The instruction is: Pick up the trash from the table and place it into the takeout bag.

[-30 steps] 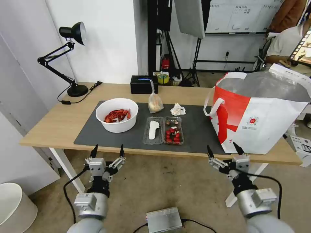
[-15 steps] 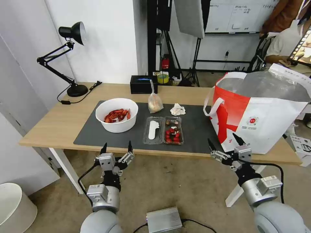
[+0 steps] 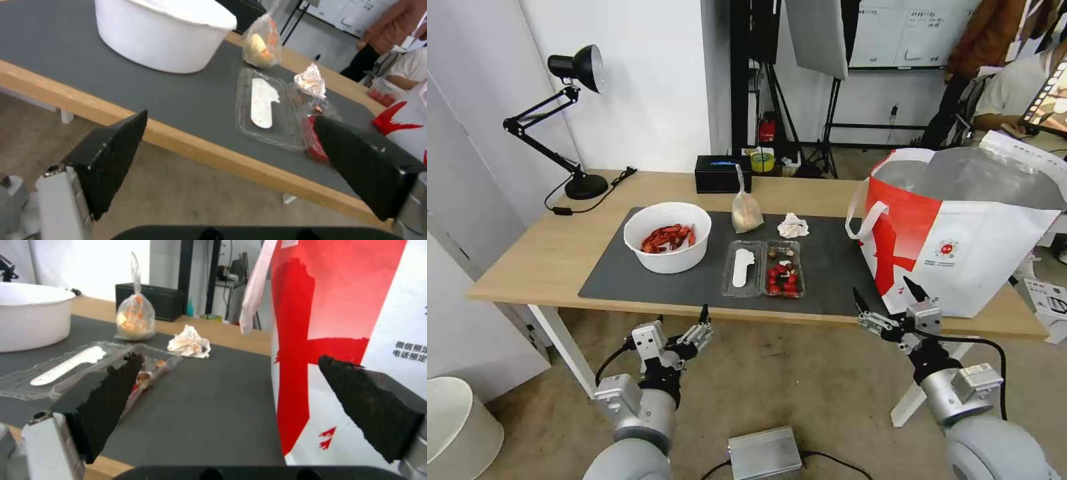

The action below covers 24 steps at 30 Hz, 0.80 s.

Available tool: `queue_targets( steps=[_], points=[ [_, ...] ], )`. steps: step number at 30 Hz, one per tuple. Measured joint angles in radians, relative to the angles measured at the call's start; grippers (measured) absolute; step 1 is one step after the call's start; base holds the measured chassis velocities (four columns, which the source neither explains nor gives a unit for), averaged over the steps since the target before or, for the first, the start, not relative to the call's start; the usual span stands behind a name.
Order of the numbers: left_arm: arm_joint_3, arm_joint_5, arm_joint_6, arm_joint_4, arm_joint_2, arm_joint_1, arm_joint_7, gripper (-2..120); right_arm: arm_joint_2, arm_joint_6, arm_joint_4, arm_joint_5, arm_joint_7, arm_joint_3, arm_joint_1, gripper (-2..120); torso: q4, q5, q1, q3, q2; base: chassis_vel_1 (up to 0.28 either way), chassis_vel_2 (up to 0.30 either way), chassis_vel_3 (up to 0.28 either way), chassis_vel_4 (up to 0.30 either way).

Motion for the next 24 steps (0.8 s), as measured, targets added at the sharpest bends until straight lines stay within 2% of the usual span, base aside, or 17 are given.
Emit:
queue_targets(
  steps=[4,16,24],
  points=[
    [0.001,-0.027,0.006,-0.005,0.002,-0.003,-0.010,100,0.008,0.002,0.000,-0.008,-0.003,-0.004,-0.006,100,0.0000,-0.0001,0.000,0.000,0.000,0.000,0.000,0.000,0.000],
    [-0.003,-0.368,0.063,-0.070,0.026,-0.064,-0.111,100,0.012,0.009,0.007,-0.013,-0.010,-0.003,-0.015,100,0.0000,0.0000,0.000,0.000,0.000,0.000,0.000,0.000,0.000],
    [0.007,-0.429,0.066,-0.080,0.022,-0.079,-0.123,100,0.011,0.010,0.007,-0.013,-0.013,-0.003,-0.015,100,0.0000,0.0000,0.000,0.000,0.000,0.000,0.000,0.000,0.000]
  ],
)
